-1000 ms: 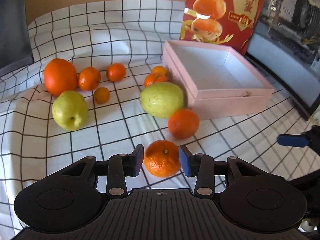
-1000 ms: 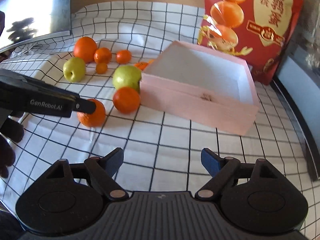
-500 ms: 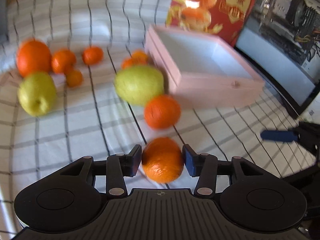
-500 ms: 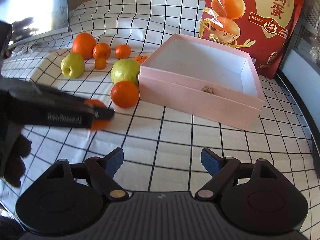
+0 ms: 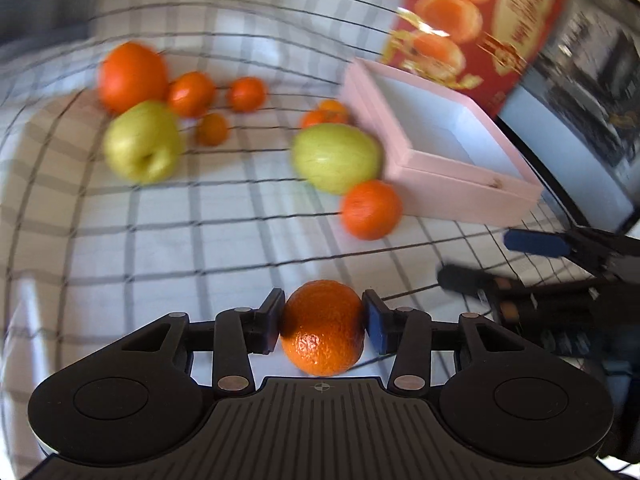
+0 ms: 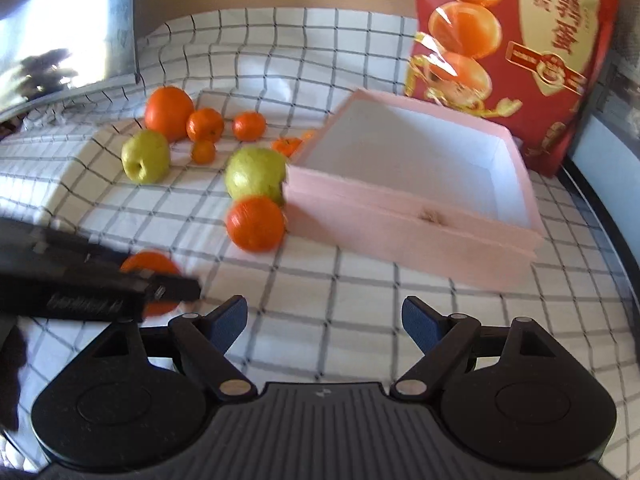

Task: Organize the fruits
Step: 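Grasp a tangerine with the right tool while the left tool holds its tangerine, then release the tangerine into the pink box with the left tool while the right tool carries its tangerine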

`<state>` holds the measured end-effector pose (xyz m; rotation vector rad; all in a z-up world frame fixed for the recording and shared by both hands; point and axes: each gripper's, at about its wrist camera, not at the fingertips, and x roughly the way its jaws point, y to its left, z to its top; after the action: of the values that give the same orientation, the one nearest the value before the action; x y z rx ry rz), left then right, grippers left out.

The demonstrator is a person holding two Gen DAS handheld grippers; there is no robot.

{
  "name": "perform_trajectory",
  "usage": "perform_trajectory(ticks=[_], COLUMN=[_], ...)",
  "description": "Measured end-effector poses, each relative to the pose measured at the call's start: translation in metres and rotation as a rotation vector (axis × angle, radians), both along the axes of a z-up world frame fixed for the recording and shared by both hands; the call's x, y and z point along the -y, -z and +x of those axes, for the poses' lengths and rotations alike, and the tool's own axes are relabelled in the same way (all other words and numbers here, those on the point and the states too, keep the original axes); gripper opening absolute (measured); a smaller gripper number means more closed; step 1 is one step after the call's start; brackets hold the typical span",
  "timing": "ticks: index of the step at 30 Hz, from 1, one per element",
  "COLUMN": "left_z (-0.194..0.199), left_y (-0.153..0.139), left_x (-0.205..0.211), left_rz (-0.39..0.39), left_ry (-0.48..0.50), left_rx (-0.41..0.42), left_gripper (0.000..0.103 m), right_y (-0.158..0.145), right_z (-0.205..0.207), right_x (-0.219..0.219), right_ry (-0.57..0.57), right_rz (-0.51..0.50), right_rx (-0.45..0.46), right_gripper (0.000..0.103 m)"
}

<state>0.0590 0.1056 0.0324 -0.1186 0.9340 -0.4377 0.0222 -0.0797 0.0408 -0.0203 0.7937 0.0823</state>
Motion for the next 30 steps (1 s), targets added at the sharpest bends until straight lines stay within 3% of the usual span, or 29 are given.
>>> perform_trajectory(ticks=[3, 6, 9, 12, 14, 22, 30], left_z=[-0.003, -0.007, -0.011, -0.015, -0.018, -0.014, 0.02], left_y=[-0.002, -0.005, -0.007, -0.005, -0.003, 0.0, -0.038], left_x=[-0.025, -0.045, -0.054, -0.055, -0.053, -0.017, 0.052], left_rz=[-0.037, -0.066, -0.076, -0.077, -0.079, -0.086, -0.13], left_ry=[-0.067, -0.104, -0.124, -0.128, -0.116, 0.022, 0.208], left_rx=[-0.027, -0.039, -0.046, -0.053, -0.062, -0.087, -0.016], left_gripper=[0.047, 0.047, 0.047, 0.047, 0.047, 0.047, 0.047], right_y=[-0.001, 0.004, 0.012, 0.019, 0.02, 0.002, -0.029], right_z=[0.023, 0.049, 0.068, 0.08, 0.082, 0.039, -0.024], right_x=[-0.014, -0.029, -0.044, -0.054, -0.055, -0.016, 0.054], right_ry=[-0.017, -0.022, -0.006, -0.015, -0.015, -0.008, 0.175], right_rz=[0.03, 0.054, 0.033, 0.006, -0.017, 0.036, 0.026], right_rx=[0.013, -0.011, -0.041, -0.071, -0.075, -0.083, -0.043], right_gripper=[0.083, 0.075, 0.071, 0.049, 0.045, 0.044, 0.044])
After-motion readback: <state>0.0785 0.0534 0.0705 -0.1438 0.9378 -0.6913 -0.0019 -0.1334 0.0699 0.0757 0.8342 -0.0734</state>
